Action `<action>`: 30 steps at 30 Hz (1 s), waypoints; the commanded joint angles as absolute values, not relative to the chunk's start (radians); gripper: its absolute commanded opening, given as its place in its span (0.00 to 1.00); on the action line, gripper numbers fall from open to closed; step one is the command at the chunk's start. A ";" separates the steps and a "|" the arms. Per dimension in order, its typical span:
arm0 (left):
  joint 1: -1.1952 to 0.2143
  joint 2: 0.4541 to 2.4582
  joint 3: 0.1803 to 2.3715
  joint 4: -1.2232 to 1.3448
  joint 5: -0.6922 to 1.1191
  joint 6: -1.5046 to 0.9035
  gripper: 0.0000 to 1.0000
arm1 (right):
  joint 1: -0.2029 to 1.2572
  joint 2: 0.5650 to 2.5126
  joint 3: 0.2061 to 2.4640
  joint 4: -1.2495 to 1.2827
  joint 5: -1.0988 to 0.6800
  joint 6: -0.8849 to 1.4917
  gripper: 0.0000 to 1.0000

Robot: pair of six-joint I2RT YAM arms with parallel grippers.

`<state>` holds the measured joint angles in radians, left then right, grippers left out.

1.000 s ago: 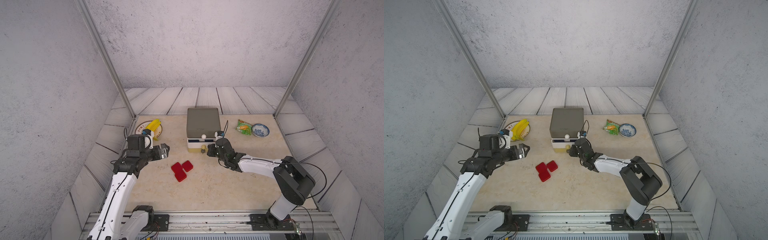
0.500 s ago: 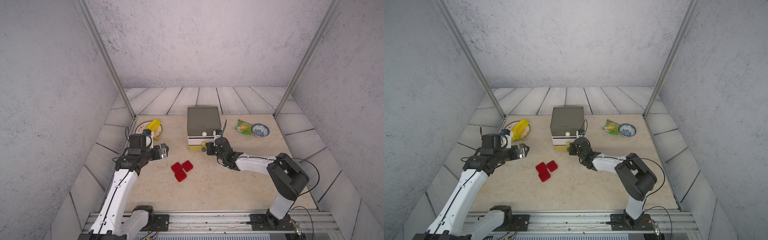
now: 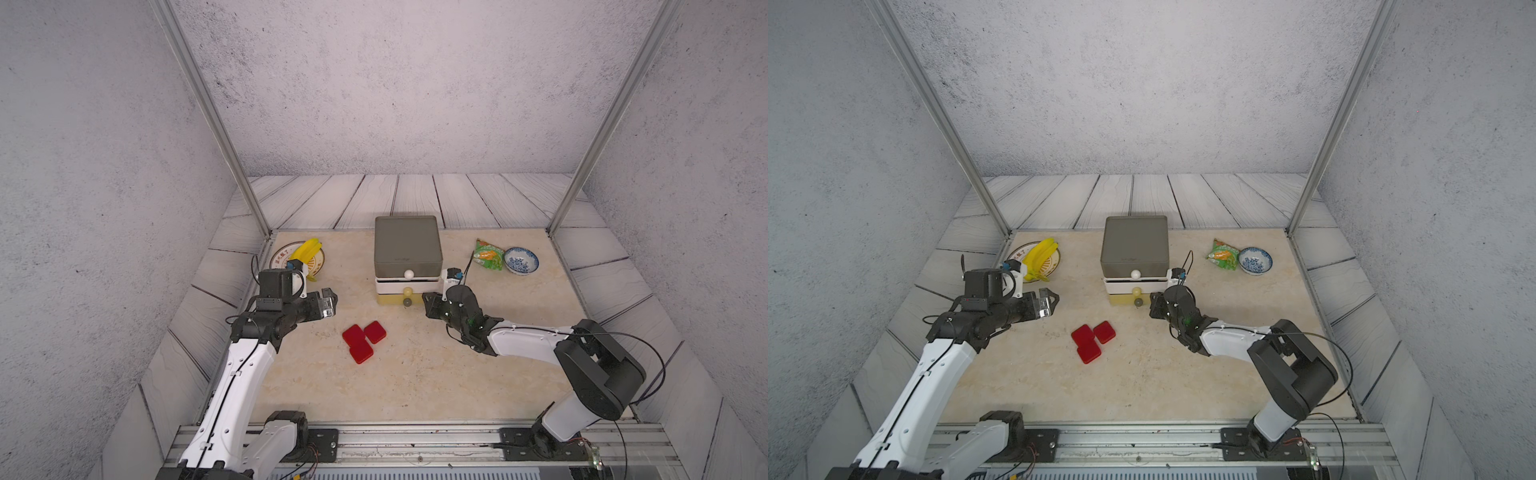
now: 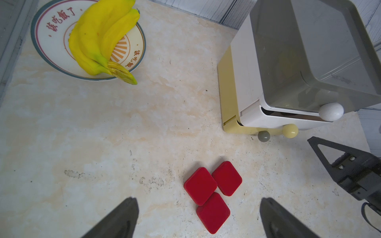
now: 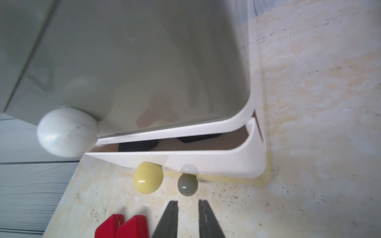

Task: Place the brooch boxes into the drawer by color
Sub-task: Close the drawer in the storage box.

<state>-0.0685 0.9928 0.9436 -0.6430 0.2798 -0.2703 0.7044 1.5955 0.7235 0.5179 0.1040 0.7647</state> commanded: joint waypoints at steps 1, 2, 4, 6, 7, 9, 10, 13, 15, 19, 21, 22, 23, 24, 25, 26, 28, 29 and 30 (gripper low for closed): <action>-0.071 0.977 0.934 -0.624 0.279 -0.273 0.99 | 0.704 1.582 0.701 0.594 0.108 0.844 0.00; -0.071 0.980 0.933 -0.624 0.281 -0.274 0.99 | 0.703 1.586 0.701 0.610 0.109 0.859 0.00; -0.071 0.980 0.936 -0.623 0.279 -0.279 0.99 | 0.703 1.598 0.711 0.624 0.102 0.872 0.00; -0.071 0.984 0.938 -0.618 0.284 -0.287 0.99 | 0.703 1.617 0.729 0.623 0.101 0.870 0.00; -0.071 0.985 0.940 -0.617 0.285 -0.291 0.99 | 0.703 1.628 0.735 0.627 0.105 0.866 0.00; -0.071 0.987 0.942 -0.614 0.284 -0.295 0.99 | 0.702 1.655 0.742 0.652 0.124 0.859 0.00; -0.071 0.988 0.941 -0.614 0.281 -0.296 0.99 | 0.700 1.666 0.745 0.668 0.132 0.856 0.00; -0.071 0.991 0.943 -0.613 0.271 -0.298 0.99 | 0.699 1.700 0.763 0.694 0.146 0.842 0.00; -0.071 0.998 0.945 -0.616 0.263 -0.298 0.99 | 0.692 1.723 0.781 0.698 0.142 0.835 0.00; -0.071 1.001 0.948 -0.620 0.249 -0.293 0.99 | 0.677 1.764 0.793 0.753 0.134 0.827 0.00; -0.071 1.002 0.946 -0.618 0.234 -0.287 0.99 | 0.664 1.778 0.798 0.775 0.128 0.828 0.00; -0.071 1.002 0.946 -0.619 0.230 -0.284 0.99 | 0.659 1.784 0.801 0.779 0.125 0.826 0.00; -0.071 1.006 0.947 -0.620 0.225 -0.282 0.99 | 0.654 1.789 0.804 0.785 0.122 0.824 0.00; -0.071 1.010 0.949 -0.621 0.223 -0.280 0.99 | 0.650 1.795 0.807 0.793 0.119 0.824 0.00; -0.072 1.013 0.950 -0.622 0.223 -0.279 0.99 | 0.646 1.800 0.807 0.801 0.113 0.824 0.00; -0.072 1.017 0.950 -0.620 0.222 -0.278 0.99 | 0.643 1.805 0.808 0.810 0.104 0.824 0.00; -0.071 1.024 0.951 -0.620 0.220 -0.277 0.99 | 0.642 1.810 0.808 0.819 0.089 0.826 0.00; -0.071 1.028 0.952 -0.620 0.218 -0.276 0.99 | 0.641 1.812 0.805 0.824 0.073 0.828 0.00; -0.071 1.029 0.954 -0.623 0.216 -0.275 0.99 | 0.640 1.810 0.799 0.831 0.052 0.823 0.04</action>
<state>-0.0685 1.0237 0.9436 -0.6247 0.2310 -0.2909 0.6594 1.7935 0.7780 0.7536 0.0834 0.8417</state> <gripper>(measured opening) 0.986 0.053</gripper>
